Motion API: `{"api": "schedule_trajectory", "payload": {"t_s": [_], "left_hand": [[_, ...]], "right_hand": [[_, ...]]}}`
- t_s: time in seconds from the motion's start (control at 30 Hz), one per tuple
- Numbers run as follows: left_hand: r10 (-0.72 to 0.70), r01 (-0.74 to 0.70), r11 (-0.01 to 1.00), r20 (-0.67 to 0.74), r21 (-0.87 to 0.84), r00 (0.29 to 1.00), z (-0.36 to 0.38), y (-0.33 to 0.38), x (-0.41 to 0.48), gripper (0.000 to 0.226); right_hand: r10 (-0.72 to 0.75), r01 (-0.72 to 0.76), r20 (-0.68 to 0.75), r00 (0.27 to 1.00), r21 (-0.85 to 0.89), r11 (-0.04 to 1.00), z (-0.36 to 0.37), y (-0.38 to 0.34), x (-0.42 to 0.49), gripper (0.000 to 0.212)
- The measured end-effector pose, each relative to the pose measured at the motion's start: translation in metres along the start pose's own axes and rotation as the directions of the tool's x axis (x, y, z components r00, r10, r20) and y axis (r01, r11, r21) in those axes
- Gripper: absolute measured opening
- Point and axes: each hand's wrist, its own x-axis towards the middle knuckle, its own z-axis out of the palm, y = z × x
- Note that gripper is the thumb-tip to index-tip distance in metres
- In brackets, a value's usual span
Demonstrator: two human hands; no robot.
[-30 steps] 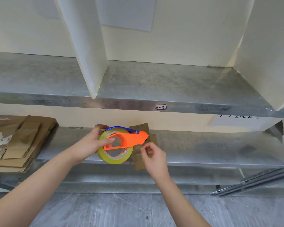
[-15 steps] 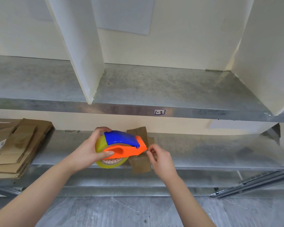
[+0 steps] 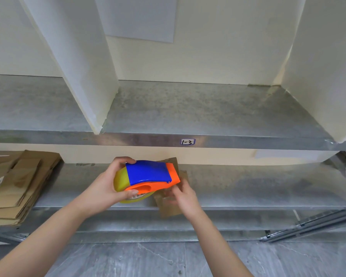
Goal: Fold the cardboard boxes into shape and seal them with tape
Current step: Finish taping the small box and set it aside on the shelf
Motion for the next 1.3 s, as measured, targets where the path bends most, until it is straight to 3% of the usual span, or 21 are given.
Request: {"api": "schedule_trajectory", "payload": {"t_s": [0.07, 0.13, 0.23, 0.33, 0.53, 0.8, 0.97, 1.03, 1.3], "left_hand": [[0.027, -0.027, 1.0, 0.003, 0.014, 1.0, -0.003, 0.003, 0.0, 0.072], [0.047, -0.048, 0.999, 0.02, 0.019, 0.999, -0.006, 0.006, -0.002, 0.07], [0.068, -0.069, 0.997, 0.046, 0.037, 0.997, -0.009, 0.009, -0.006, 0.069], [0.078, -0.081, 0.996, 0.053, 0.046, 0.996, -0.011, 0.009, -0.009, 0.067], [0.068, -0.069, 0.997, 0.028, 0.039, 0.997, -0.013, 0.006, -0.012, 0.067], [0.046, -0.047, 0.995, 0.009, 0.085, 0.999, -0.013, -0.002, -0.014, 0.072], [0.075, -0.077, 0.981, 0.018, 0.179, 0.997, -0.01, -0.004, -0.015, 0.077], [0.073, -0.078, 0.978, 0.029, 0.194, 0.997, -0.012, -0.004, -0.016, 0.08], [0.103, -0.108, 0.976, 0.035, 0.192, 0.994, -0.003, -0.01, -0.026, 0.082]], "right_hand": [[-0.149, 0.142, -0.017, 0.989, -0.205, 0.968, -0.002, 0.004, 0.001, 0.027], [-0.087, 0.089, 0.031, 0.996, -0.079, 0.993, -0.002, -0.001, -0.001, 0.025], [0.095, -0.115, 0.114, 0.989, 0.192, 0.975, -0.001, -0.017, -0.003, 0.024], [0.157, -0.219, 0.207, 0.966, 0.327, 0.919, -0.002, -0.027, -0.002, 0.042], [0.153, -0.207, 0.168, 0.974, 0.381, 0.901, -0.005, -0.025, 0.008, 0.052], [-0.018, 0.0, 0.094, 0.995, 0.181, 0.983, -0.004, -0.015, 0.002, 0.023], [-0.148, 0.138, -0.081, 0.986, -0.119, 0.983, -0.003, -0.012, 0.006, 0.022], [-0.178, 0.148, -0.13, 0.975, -0.214, 0.966, -0.006, -0.008, 0.007, 0.022], [-0.203, 0.127, -0.217, 0.955, -0.32, 0.939, -0.014, 0.005, -0.003, 0.027]]}}
